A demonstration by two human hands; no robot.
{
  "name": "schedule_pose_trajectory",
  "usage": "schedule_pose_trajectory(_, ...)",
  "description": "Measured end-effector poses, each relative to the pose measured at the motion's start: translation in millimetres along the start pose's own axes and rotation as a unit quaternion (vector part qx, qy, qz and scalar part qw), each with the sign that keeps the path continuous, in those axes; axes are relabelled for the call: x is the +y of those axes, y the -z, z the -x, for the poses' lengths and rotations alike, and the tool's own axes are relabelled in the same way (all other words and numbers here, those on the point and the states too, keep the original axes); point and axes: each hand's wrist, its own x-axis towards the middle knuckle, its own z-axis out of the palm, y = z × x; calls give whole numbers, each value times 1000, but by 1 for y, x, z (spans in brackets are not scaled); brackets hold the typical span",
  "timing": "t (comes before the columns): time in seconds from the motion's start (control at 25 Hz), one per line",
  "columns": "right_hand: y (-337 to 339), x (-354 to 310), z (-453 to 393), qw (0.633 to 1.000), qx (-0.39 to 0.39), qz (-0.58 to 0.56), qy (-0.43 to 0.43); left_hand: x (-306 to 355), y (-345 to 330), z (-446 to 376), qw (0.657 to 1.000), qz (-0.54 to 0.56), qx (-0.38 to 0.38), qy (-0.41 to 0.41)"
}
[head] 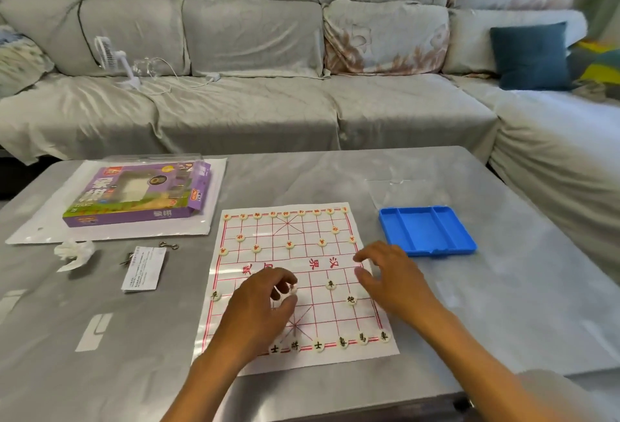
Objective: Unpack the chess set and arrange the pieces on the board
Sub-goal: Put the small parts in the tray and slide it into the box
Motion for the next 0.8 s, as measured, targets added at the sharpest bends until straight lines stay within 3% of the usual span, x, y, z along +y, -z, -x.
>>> schedule_pose_trajectory(0.2,29,66,-25,989,9,128,-71,43,-45,-21,999,-14,-40,-22)
schedule_pose_trajectory(0.32,23,90,-26,990,-8,115,-87,50,-62,-33,999,-20,-50,-6)
schedule_pose_trajectory(0.48,10,87,-31,996,-10,78,-51,22,-40,-42,996,12,58,67)
schedule_pose_trajectory(0.64,-1,71,-36,996,-53,61,-22,-63,34,-41,949,-40,244,197)
schedule_pose_trajectory(0.72,-5,61,-35,996,-63,60,-12,-102,62,-36,914,-147,259,276)
schedule_pose_trajectory(0.8,-9,57,-34,996,-70,57,-15,-124,74,-33,892,-207,228,332)
